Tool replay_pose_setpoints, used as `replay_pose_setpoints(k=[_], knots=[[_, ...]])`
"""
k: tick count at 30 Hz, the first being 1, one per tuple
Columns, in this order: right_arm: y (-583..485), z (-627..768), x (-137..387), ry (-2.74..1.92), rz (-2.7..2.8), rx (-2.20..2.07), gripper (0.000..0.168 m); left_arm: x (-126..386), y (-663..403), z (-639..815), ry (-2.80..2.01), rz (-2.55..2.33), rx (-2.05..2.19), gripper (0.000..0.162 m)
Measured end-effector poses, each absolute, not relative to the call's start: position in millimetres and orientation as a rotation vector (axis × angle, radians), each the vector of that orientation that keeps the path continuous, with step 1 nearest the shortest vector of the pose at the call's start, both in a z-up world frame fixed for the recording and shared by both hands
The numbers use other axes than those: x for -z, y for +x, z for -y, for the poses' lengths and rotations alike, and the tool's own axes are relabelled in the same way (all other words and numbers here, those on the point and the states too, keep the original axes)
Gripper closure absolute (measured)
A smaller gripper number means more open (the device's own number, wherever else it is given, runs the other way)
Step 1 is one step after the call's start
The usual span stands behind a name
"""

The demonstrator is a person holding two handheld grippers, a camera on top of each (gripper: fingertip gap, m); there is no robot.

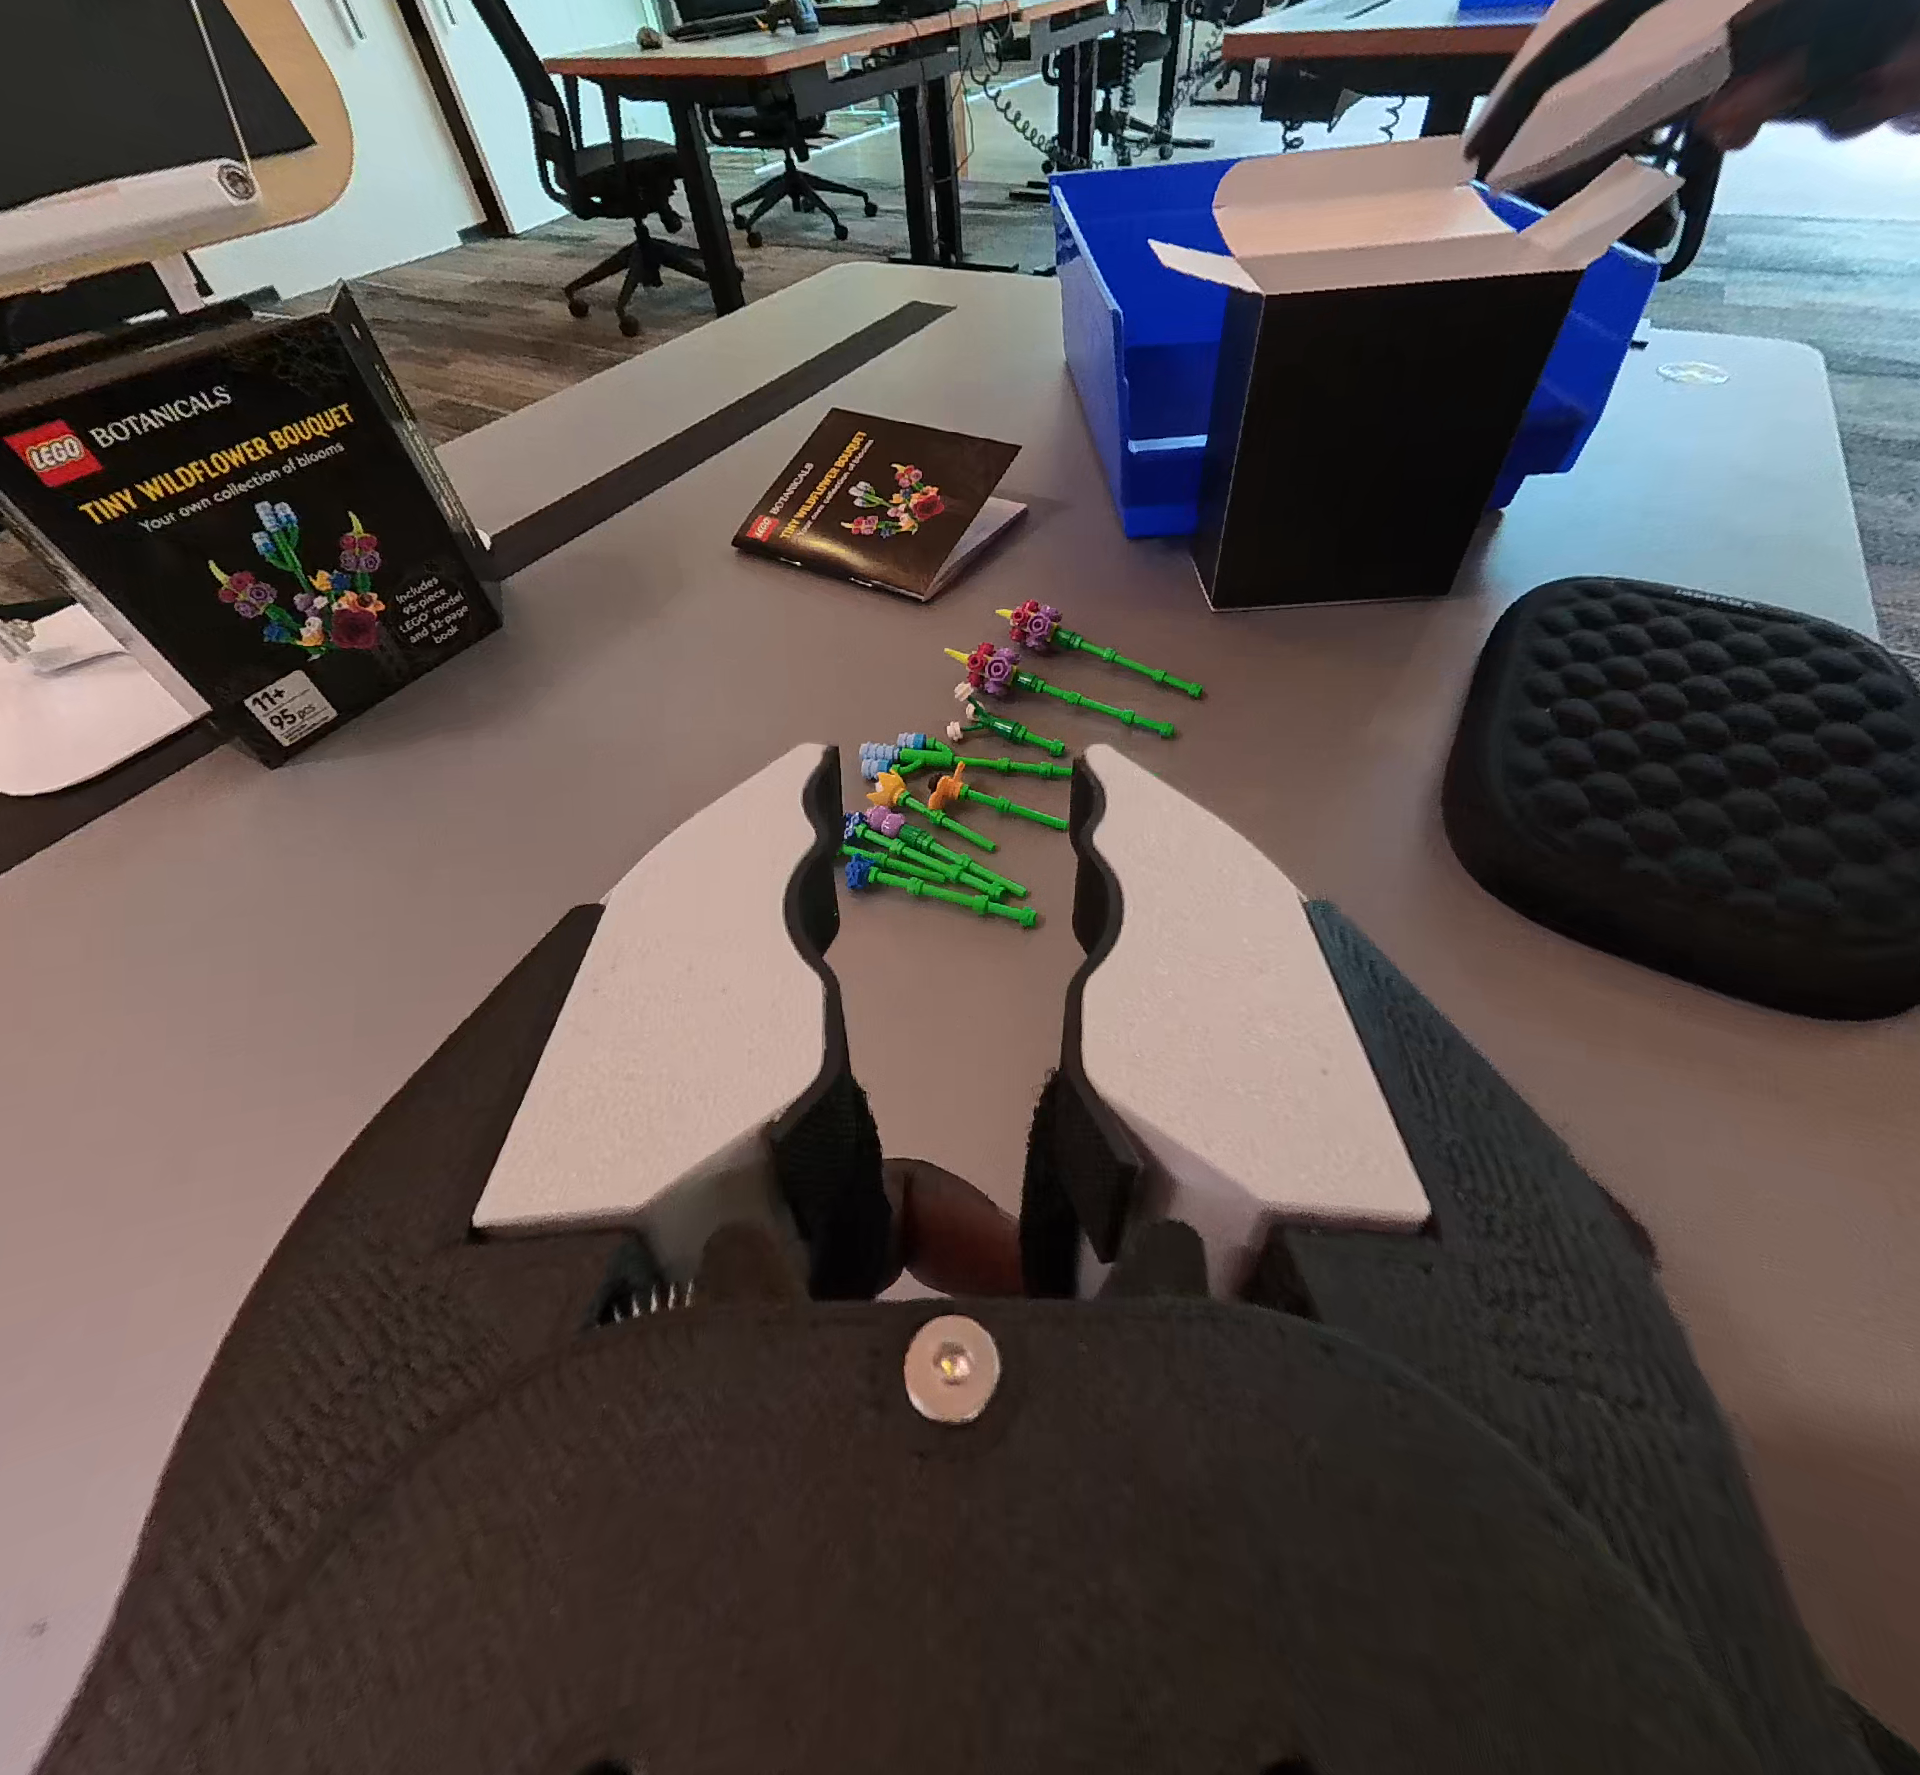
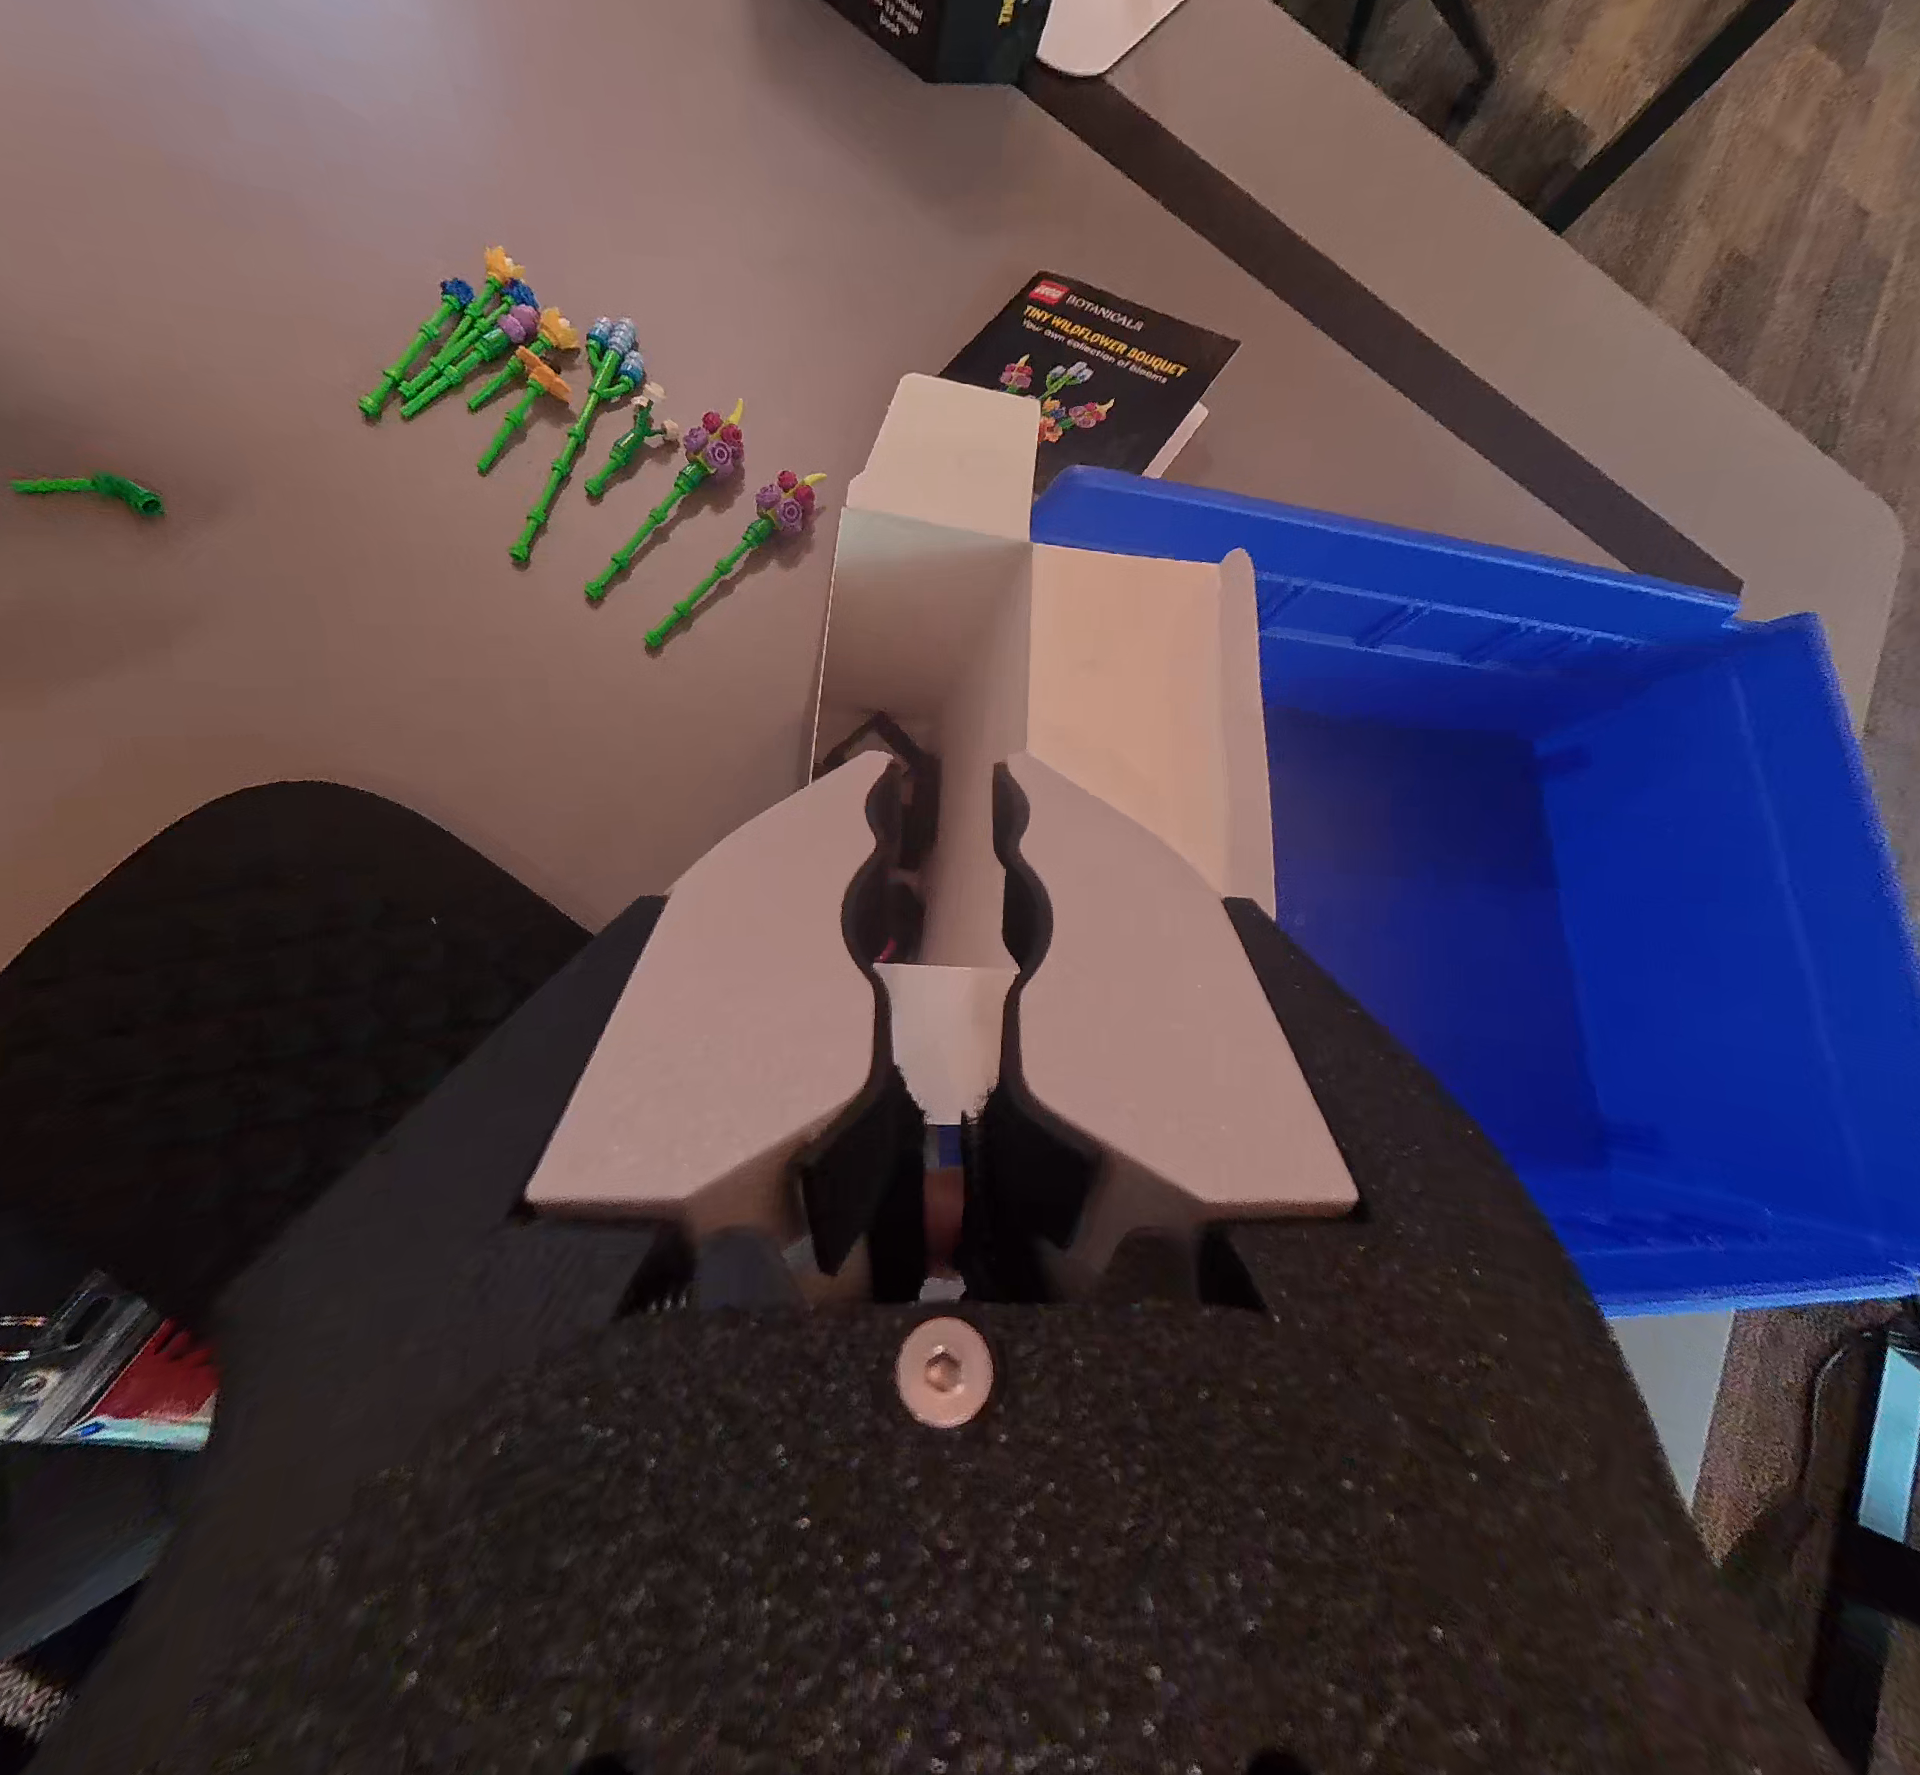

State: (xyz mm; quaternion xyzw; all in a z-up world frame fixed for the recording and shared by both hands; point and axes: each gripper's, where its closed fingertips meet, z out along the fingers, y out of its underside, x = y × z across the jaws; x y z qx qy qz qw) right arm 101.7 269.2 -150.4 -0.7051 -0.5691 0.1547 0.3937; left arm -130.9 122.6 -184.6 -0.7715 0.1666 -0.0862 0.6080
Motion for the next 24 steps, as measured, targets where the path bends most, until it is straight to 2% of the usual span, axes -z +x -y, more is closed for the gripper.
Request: replay_pose_setpoints(k=[3,7,9,20,22,24], knots=[[99,-266,142,-1.745,1.436,-0.407,0.151,191,-127,-116,-1.843,-0.430,0.237,0.121],[91,-253,130,-1.660,1.460,-0.427,0.150,227,-99,-78,-2.157,-0.661,0.405,0.126],[88,-248,126,-1.634,1.470,-0.429,0.150,241,-100,-72,-2.284,-0.683,0.328,0.143],[88,-241,121,-1.593,1.494,-0.394,0.150,292,-88,-69,-2.573,-0.708,0.199,0.144],[89,-241,120,-1.586,1.491,-0.388,0.150,294,-87,-71,-2.575,-0.694,0.186,0.148],[89,-240,118,-1.574,1.489,-0.388,0.150,294,-86,-69,-2.572,-0.736,0.180,0.158]])
